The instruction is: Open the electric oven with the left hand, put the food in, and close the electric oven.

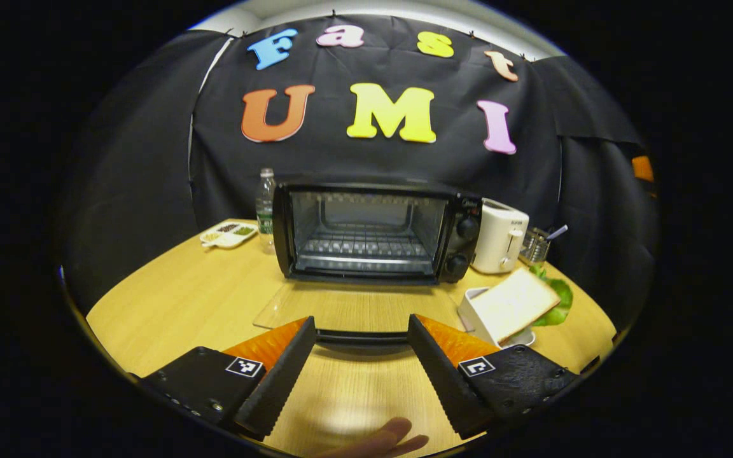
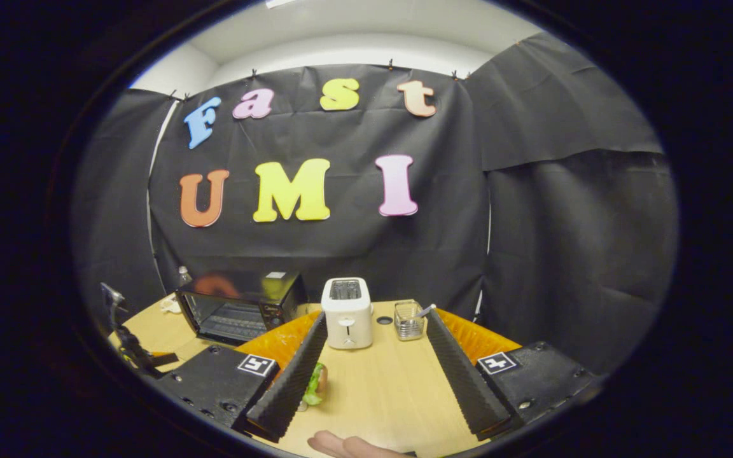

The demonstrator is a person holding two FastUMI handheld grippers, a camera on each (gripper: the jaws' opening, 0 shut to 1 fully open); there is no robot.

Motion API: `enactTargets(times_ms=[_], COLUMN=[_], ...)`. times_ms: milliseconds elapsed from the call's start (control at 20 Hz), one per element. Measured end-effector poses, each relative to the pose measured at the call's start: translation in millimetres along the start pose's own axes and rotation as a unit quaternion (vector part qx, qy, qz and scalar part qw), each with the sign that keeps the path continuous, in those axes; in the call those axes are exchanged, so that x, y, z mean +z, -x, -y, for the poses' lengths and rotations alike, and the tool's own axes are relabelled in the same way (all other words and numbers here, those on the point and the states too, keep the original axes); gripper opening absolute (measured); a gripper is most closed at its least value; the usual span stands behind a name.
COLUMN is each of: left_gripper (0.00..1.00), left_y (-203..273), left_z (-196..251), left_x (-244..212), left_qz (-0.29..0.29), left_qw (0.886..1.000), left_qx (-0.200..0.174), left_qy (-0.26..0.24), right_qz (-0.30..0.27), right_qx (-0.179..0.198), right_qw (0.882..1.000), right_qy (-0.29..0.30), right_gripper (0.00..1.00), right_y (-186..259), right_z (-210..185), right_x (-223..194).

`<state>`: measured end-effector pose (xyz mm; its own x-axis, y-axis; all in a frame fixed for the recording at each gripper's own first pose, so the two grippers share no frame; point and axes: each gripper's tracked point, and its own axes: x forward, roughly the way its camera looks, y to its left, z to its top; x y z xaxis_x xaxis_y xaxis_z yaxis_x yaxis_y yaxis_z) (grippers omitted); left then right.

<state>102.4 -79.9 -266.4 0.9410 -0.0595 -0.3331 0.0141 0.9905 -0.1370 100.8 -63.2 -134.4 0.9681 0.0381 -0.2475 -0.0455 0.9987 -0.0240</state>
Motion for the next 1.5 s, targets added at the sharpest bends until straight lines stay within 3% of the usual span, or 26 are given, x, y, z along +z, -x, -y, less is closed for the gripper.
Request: enactTargets(times_ms=[50, 100, 150, 300, 500, 700, 900, 1050, 1100, 1200, 1250, 1300, 1350, 1450, 1500], left_gripper=[0.96, 0.96, 0.95, 0.94, 0.94, 0.94, 0.94, 0.94, 0.93, 0.94, 0.94, 0.94, 0.94, 0.94, 0.94], left_y=[9, 17, 26, 55, 93, 124, 140, 134, 129, 122, 120, 120, 120, 119, 119], left_z=[-6, -12, -19, -28, -48, -59, -54, -53, -53, -54, -55, -58, -56, -47, -46], left_x=[16, 31, 47, 97, 143, 172, 185, 175, 169, 162, 162, 160, 158, 153, 151], left_qz=[0.013, 0.023, 0.035, 0.083, 0.136, 0.169, 0.187, 0.176, 0.166, 0.153, 0.15, 0.146, 0.142, 0.136, 0.133], left_qw=[1.0, 1.0, 0.999, 0.996, 0.99, 0.985, 0.98, 0.982, 0.984, 0.986, 0.986, 0.986, 0.986, 0.988, 0.989], left_qx=[0.004, 0.009, 0.015, 0.019, 0.026, 0.041, 0.044, 0.051, 0.052, 0.057, 0.063, 0.072, 0.072, 0.059, 0.054], left_qy=[0.003, 0.005, 0.007, 0.01, 0.003, -0.02, -0.039, -0.044, -0.043, -0.044, -0.045, -0.042, -0.039, -0.036, -0.035], right_qz=[-0.011, -0.024, -0.038, -0.087, -0.207, -0.286, -0.376, -0.419, -0.439, -0.482, -0.506, -0.524, -0.529, -0.527, -0.527], right_qx=[0.007, 0.015, 0.025, 0.066, 0.158, 0.201, 0.248, 0.257, 0.254, 0.268, 0.278, 0.291, 0.294, 0.299, 0.301], right_qw=[1.0, 1.0, 0.999, 0.994, 0.965, 0.935, 0.888, 0.864, 0.854, 0.82, 0.797, 0.777, 0.77, 0.765, 0.765], right_qy=[-0.001, 0.0, 0.001, -0.008, -0.041, -0.058, -0.092, -0.11, -0.117, -0.154, -0.175, -0.191, -0.203, -0.217, -0.216], right_gripper=[1.0, 0.9, 1.0, 1.0, 0.99, 0.99, 0.98, 0.95, 0.83, 0.82, 0.92, 0.77, 0.81, 0.41, 0.42], right_y=[-10, -20, -30, -56, -76, -94, -106, -123, -125, -123, -120, -118, -121, -118, -120], right_z=[-3, -5, -9, -25, -59, -73, -93, -98, -99, -106, -110, -115, -117, -119, -114], right_x=[-3, -8, -13, -33, -84, -119, -158, -181, -191, -201, -205, -207, -210, -212, -208])
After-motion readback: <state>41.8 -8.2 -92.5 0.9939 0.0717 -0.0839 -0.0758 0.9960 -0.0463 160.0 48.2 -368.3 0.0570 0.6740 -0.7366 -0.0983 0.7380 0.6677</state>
